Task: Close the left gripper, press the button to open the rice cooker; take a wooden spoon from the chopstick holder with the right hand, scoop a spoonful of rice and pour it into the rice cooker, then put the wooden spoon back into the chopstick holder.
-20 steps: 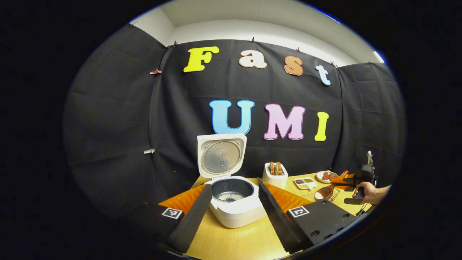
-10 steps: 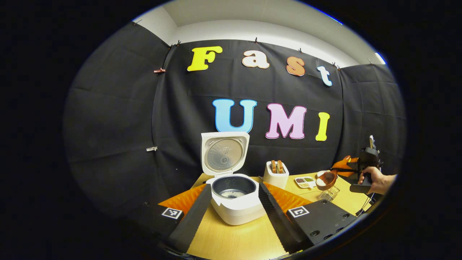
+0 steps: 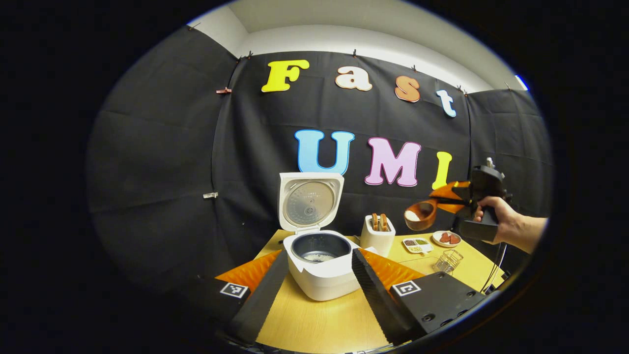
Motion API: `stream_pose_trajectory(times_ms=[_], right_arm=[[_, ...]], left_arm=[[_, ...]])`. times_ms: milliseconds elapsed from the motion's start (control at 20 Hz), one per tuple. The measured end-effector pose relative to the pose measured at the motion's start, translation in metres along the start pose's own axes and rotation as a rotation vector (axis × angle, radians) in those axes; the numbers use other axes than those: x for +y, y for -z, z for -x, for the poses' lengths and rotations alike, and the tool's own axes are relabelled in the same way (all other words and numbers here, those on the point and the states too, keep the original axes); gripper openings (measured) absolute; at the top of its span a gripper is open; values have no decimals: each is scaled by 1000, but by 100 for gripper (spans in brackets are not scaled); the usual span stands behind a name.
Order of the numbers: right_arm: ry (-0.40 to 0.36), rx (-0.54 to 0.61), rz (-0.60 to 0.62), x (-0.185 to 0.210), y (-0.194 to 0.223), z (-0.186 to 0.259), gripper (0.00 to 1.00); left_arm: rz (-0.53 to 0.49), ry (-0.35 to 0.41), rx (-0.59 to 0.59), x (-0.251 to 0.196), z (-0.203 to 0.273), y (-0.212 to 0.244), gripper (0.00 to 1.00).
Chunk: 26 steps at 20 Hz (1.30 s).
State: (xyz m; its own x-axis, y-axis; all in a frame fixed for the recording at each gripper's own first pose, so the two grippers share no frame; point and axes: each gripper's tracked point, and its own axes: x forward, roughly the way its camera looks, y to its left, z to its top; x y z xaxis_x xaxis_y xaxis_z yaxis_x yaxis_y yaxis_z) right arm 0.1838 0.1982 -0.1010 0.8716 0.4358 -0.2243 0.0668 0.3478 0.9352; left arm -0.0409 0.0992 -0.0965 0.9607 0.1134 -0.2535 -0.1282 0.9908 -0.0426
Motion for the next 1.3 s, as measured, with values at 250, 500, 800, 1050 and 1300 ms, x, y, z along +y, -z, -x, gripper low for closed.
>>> stream_pose_trajectory(times_ms=[250,500,800,1050,1300], right_arm=[[-29,48,49,45,43,-47,13],[-20,92,159,58,89,-97,13],[50,173,241,24,143,-146,13],[104,197,338,-10,158,-176,13],[122,218,451,-25,158,-185,13]], left_arm=[[-7,-13,-5,8,-3,4,91],[2,24,-1,-2,-4,12,95],[-14,37,24,2,-13,22,94],[6,50,45,2,-18,31,94],[22,50,63,2,-20,39,95]])
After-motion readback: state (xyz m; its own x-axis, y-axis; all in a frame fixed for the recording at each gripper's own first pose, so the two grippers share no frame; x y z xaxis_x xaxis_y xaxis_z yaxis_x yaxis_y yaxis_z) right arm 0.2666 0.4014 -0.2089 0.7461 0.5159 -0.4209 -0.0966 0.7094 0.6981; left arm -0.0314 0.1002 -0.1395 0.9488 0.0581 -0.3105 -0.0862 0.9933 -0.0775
